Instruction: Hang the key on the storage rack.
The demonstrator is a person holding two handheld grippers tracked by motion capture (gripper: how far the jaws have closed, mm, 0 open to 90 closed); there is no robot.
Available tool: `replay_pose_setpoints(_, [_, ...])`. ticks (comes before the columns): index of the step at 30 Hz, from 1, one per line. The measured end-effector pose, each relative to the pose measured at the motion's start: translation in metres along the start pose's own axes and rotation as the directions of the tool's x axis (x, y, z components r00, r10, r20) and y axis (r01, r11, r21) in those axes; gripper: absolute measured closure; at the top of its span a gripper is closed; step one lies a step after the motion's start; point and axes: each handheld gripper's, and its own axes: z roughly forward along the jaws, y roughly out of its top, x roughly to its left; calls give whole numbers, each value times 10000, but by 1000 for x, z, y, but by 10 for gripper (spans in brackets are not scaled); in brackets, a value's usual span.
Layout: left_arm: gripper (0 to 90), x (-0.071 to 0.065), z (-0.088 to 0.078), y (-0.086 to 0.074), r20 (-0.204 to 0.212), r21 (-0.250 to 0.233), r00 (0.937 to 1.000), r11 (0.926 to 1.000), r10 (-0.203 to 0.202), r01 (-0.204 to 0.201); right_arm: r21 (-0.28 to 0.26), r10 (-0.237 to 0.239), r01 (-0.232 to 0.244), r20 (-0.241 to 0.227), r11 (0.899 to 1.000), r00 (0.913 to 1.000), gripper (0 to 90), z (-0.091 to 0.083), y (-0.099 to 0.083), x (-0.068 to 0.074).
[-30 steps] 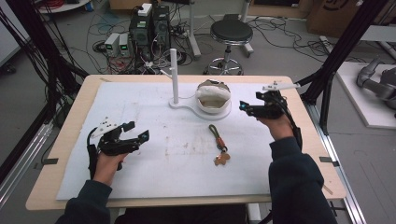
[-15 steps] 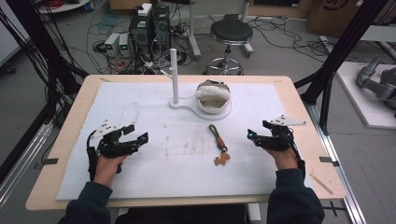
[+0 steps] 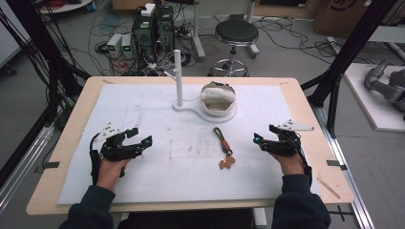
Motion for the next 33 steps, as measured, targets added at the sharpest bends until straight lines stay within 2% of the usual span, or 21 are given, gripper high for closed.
replay_pose_setpoints(5, [228,-2,0,-1,-110,46,9999,10000,31,-30,312,-354,368,-452,9988,9984,252,13,4,14])
replay_pose_setpoints(7, [229,-5,0,-1,-108,47,9999,10000,55,-54,391,-327,347,-511,9986,9982,252,15,4,18])
replay_pose_setpoints(8, [231,-6,-1,-1,-110,66,9999,10000,72,-71,535,-350,385,-640,9978,9973,250,21,6,28])
replay_pose_setpoints(9, [231,-7,-1,-1,-92,77,9999,9999,97,-96,535,-350,385,-640,9978,9973,250,21,6,28])
replay_pose_setpoints(10, [232,-7,-1,-1,-133,58,9998,9999,121,-120,421,-338,372,-792,9984,9963,245,26,6,35])
replay_pose_setpoints(12, [232,-7,-1,-2,-129,77,9999,9999,99,-98,485,-342,386,-885,9981,9955,245,28,5,38])
replay_pose_setpoints(13, [233,-7,-1,-2,-112,105,9999,9999,106,-105,811,-408,509,-1217,9954,9917,282,35,5,45])
replay_pose_setpoints(14, [233,-7,0,-2,-113,105,9999,9999,96,-95,811,-408,509,-1217,9954,9917,282,35,5,45])
replay_pose_setpoints(16, [240,-6,1,-3,-66,126,9999,9999,100,-99,1106,-670,829,-1401,9904,9879,338,46,4,57])
replay_pose_setpoints(18, [240,-5,1,-3,-55,178,10000,9998,83,-82,1263,-659,845,-1448,9884,9873,363,49,4,61])
replay_pose_setpoints(20, [240,-4,1,-4,-63,175,10000,9998,58,-56,1611,-716,955,-1479,9823,9864,395,60,3,69])
replay_pose_setpoints(21, [240,-3,1,-3,-109,141,9999,9999,32,-31,2061,-736,1016,-1393,9733,9875,429,70,2,73])
replay_pose_setpoints(23, [240,-2,1,-3,-125,153,9999,9999,-1,3,2459,-685,1018,-1404,9639,9877,455,79,0,76])
replay_pose_setpoints(24, [240,-2,1,-3,-114,131,9999,9999,-7,9,2459,-685,1018,-1404,9639,9877,455,79,0,76])
replay_pose_setpoints(25, [240,-2,1,-3,-122,162,9999,9999,10,-8,2763,-712,1084,-1414,9549,9874,477,83,-1,78])
replay_pose_setpoints(26, [241,-2,1,-3,-125,166,9999,9999,22,-20,2755,-1124,1402,-1144,9510,9871,495,85,-1,82])
replay_pose_setpoints(27, [240,-2,2,-3,-125,173,9999,9998,4,-2,2823,-1217,1472,-1062,9480,9869,510,85,0,84])
replay_pose_setpoints(28, [241,-2,2,-3,-115,192,9999,9998,-20,23,2878,-1300,1552,-1046,9450,9860,577,84,0,87])
replay_pose_setpoints(29, [243,-2,2,-3,-119,187,9999,9998,-17,20,2907,-1589,1866,-1162,9385,9804,673,83,1,90])
replay_pose_setpoints(31, [243,-2,2,-4,-139,222,9999,9998,8,-5,2975,-1627,1894,-1123,9357,9803,699,83,2,93])
replay_pose_setpoints(33, [246,-2,2,-4,-133,224,9999,9997,4,-1,3107,-1762,2026,-1112,9287,9781,742,83,4,96])
